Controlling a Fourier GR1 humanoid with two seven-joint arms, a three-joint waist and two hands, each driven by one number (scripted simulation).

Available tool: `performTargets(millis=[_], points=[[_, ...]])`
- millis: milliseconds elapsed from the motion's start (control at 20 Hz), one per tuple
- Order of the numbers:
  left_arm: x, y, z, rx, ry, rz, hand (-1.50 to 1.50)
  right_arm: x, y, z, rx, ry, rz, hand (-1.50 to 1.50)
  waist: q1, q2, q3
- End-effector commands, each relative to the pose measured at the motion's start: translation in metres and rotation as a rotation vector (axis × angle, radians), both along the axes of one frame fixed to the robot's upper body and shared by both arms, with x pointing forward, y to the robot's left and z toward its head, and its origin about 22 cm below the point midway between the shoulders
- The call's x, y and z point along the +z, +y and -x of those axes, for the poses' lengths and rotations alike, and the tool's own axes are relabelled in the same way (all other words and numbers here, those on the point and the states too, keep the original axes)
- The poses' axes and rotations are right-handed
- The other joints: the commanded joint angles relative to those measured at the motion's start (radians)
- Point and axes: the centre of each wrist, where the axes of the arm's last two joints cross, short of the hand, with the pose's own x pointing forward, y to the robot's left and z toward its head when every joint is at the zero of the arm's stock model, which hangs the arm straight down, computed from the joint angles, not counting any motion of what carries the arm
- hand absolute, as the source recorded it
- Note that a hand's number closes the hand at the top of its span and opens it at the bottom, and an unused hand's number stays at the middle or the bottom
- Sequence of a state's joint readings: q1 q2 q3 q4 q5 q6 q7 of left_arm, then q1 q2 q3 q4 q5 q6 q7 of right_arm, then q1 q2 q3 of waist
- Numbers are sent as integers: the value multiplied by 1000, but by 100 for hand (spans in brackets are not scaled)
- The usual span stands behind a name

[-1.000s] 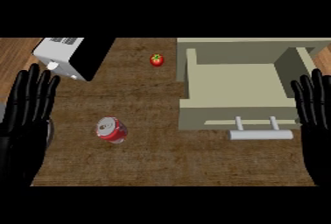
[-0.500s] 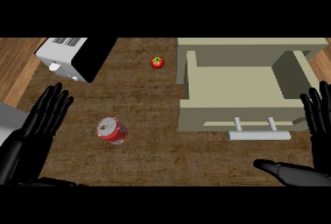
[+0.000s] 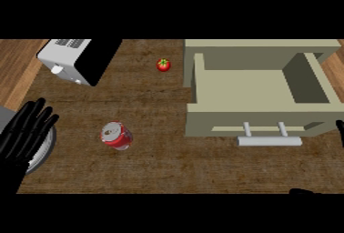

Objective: Pick up the can, place it into the drawer and close the drawer

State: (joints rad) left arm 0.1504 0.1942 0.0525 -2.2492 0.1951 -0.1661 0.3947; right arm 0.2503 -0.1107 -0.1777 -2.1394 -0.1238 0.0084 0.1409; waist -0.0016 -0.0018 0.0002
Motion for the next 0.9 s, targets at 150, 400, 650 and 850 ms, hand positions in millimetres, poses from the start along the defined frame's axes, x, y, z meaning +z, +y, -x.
performTargets(millis=[150,400,650,850], points=[[19,4,26,21,-6,0,-150,-5,-42,12,15,-5,-7,-150,2,0,0],[17,21,18,54,63,118,-150,-3,-37,35,15,4,11,-150,-2,0,0],[5,29,-7,36,122,229,-150,0,-41,43,2,2,-3,-150,-5,1,0],[-11,18,-5,31,129,278,-150,1,-72,50,4,4,6,-150,-3,1,0]])
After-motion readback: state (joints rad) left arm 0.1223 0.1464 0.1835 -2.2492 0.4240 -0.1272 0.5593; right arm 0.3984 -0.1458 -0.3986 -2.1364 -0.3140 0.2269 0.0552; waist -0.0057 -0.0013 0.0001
